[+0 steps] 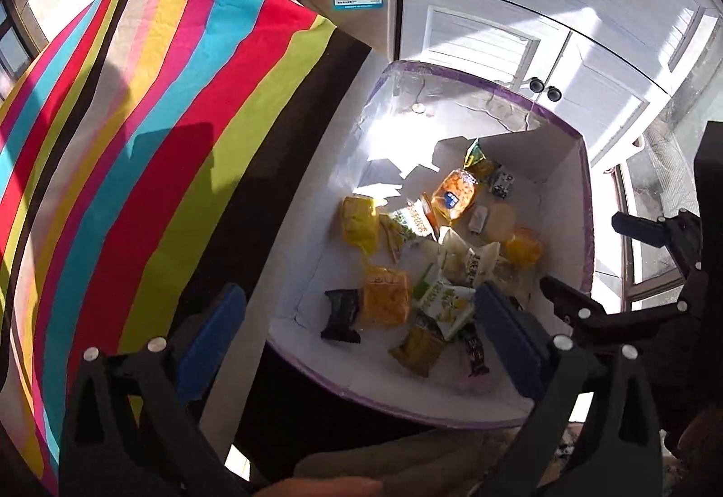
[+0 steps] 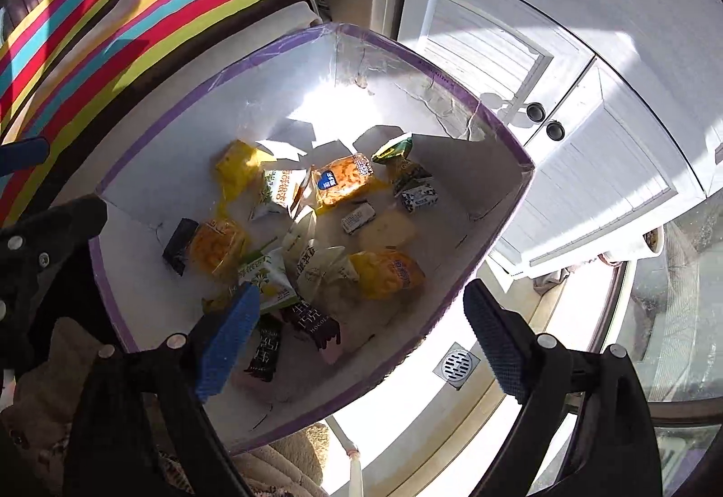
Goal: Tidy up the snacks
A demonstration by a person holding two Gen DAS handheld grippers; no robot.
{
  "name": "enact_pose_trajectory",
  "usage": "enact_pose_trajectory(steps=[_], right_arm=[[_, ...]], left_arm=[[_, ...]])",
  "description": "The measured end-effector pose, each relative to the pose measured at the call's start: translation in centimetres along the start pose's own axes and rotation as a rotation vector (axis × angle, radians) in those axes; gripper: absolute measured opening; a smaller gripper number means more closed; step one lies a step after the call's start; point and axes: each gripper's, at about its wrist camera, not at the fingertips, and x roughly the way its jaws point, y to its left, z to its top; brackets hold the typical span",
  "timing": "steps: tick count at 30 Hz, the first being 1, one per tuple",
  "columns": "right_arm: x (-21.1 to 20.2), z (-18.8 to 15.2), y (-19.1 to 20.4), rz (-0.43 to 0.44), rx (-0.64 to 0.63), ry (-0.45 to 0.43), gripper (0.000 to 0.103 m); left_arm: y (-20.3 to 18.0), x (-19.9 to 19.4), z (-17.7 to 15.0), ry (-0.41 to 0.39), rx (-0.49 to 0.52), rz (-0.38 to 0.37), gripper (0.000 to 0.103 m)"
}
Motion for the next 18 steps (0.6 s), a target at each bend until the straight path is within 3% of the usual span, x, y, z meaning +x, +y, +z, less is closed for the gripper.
enact_pose_trajectory(steps=[3,18], right_arm=[[1.5,-0.1,-1.0,0.011,0.057,0.053,0.088],[2.0,0.4,-0.6,0.046,0.056,0.038,0.088]], left_arm=[[-0.8,1.5,-1.0,0.038,0.036,0.03,0.101],[-0.8,2.8,-2.0,0.095,0.014,0.018,0.101]])
